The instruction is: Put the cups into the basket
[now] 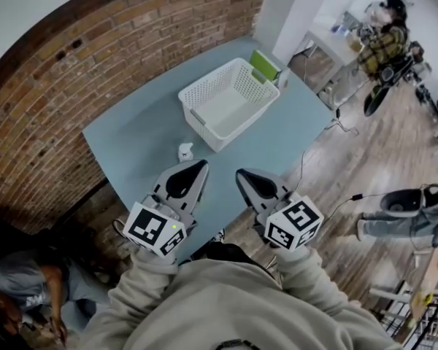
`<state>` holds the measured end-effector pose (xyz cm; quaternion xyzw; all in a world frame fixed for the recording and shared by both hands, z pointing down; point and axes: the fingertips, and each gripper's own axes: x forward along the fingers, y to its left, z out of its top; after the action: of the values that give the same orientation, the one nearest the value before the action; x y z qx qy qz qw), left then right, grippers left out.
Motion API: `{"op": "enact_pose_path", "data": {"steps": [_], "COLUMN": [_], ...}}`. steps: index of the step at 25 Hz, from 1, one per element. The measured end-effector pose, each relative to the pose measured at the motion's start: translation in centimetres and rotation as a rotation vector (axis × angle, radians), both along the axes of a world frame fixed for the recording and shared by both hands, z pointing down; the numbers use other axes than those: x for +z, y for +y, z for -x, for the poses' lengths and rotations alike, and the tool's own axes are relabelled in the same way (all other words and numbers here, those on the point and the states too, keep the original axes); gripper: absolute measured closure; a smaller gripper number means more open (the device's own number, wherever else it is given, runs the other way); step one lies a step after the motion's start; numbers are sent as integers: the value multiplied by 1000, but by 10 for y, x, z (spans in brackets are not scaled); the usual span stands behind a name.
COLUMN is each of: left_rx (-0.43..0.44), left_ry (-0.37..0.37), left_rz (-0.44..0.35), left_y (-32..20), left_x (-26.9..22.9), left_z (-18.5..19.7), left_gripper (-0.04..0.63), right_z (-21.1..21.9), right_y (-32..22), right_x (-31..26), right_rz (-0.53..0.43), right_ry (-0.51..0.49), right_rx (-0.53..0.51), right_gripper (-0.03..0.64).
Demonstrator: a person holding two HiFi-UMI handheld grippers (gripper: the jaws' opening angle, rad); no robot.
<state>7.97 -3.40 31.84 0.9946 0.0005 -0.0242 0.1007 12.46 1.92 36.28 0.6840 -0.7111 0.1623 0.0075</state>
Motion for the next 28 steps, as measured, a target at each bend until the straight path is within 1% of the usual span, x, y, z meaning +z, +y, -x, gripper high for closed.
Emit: {"op": "enact_pose_path", "data": {"steps": [3, 6, 10, 12, 14, 16, 19, 23, 28], "left_rx": [-44, -116, -220, -265, -292, -306, -302, -283, -248], "left_ry": [-48, -86, -132, -137, -129, -128, -122, -103, -85], "left_rz": [-3, 1, 49, 74, 77, 83, 91, 74, 94], "left_y": [-9, -21, -35, -43, -50, -55, -59, -59, -60], "left_x": [10, 17, 34, 40, 43, 41, 35, 34, 36], "left_z": [-13, -6, 20, 36, 49, 59, 66, 69, 63], "left_gripper": [600, 600, 600, 600, 600, 600, 600, 600, 600], "right_z": [-20, -22, 2, 15, 25, 33, 44, 56, 55], "right_y": [-15, -38, -70, -79, -85, -90, -93, -92, -86], "right_x": [9, 16, 20, 22, 25, 24, 15, 16, 14], "right_rz": [4, 6, 14, 20, 27, 26, 24, 46, 56], "right_ry": [-34, -53, -40, -37, -39, -38, -24, -8, -1], "right_rx": [-53, -134, -255, -293, -311, -313, -313, -315, -288], "right_gripper": [607, 607, 607, 607, 607, 607, 607, 607, 607]}}
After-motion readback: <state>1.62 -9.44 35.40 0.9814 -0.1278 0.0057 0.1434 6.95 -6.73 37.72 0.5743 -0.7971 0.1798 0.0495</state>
